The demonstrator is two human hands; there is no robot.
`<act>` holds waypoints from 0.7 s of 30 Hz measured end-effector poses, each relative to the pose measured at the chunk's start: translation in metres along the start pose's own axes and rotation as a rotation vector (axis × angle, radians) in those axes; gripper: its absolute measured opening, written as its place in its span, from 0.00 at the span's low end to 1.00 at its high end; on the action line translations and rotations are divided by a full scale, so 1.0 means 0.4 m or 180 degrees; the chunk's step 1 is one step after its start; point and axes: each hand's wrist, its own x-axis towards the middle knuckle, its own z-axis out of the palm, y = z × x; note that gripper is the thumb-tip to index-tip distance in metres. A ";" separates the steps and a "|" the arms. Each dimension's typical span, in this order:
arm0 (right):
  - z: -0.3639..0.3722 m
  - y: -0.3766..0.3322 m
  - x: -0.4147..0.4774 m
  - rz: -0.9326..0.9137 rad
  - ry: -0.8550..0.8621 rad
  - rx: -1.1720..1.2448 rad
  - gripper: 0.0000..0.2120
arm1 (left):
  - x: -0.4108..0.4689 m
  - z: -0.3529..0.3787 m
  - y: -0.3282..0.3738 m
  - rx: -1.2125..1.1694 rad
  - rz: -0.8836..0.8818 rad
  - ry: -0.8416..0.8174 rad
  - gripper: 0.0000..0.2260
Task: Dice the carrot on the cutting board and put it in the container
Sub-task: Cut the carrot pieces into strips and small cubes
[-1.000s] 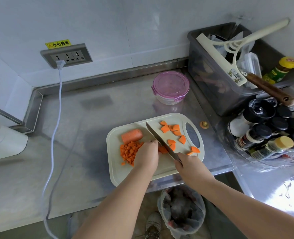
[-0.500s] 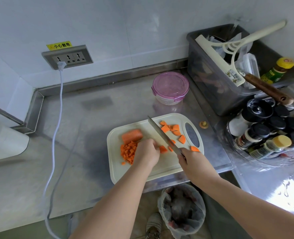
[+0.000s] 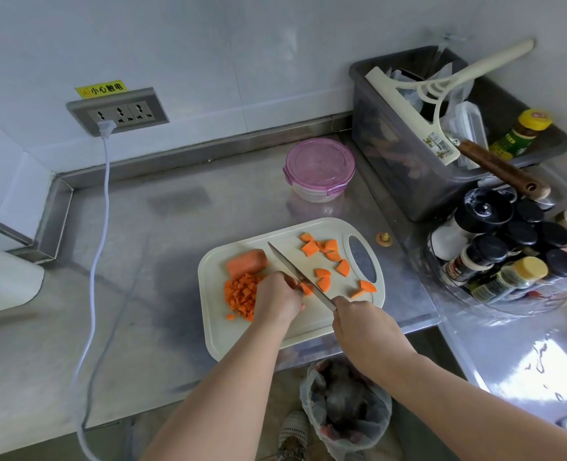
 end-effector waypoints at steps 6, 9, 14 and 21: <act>0.008 0.003 0.010 0.0029 -0.0217 -0.0272 0.19 | -0.001 0.004 -0.002 0.0027 0.0081 0.0050 0.10; 0.011 0.009 0.016 -0.0092 -0.0230 -0.0378 0.15 | 0.002 0.007 -0.004 0.0004 0.0050 0.0047 0.08; 0.016 0.008 0.013 -0.0131 -0.0206 -0.0535 0.17 | 0.008 0.012 -0.009 0.0018 0.0040 0.0068 0.02; 0.040 0.015 0.024 -0.0005 -0.0188 -0.0441 0.21 | 0.013 0.013 -0.011 -0.0015 0.0003 0.0074 0.02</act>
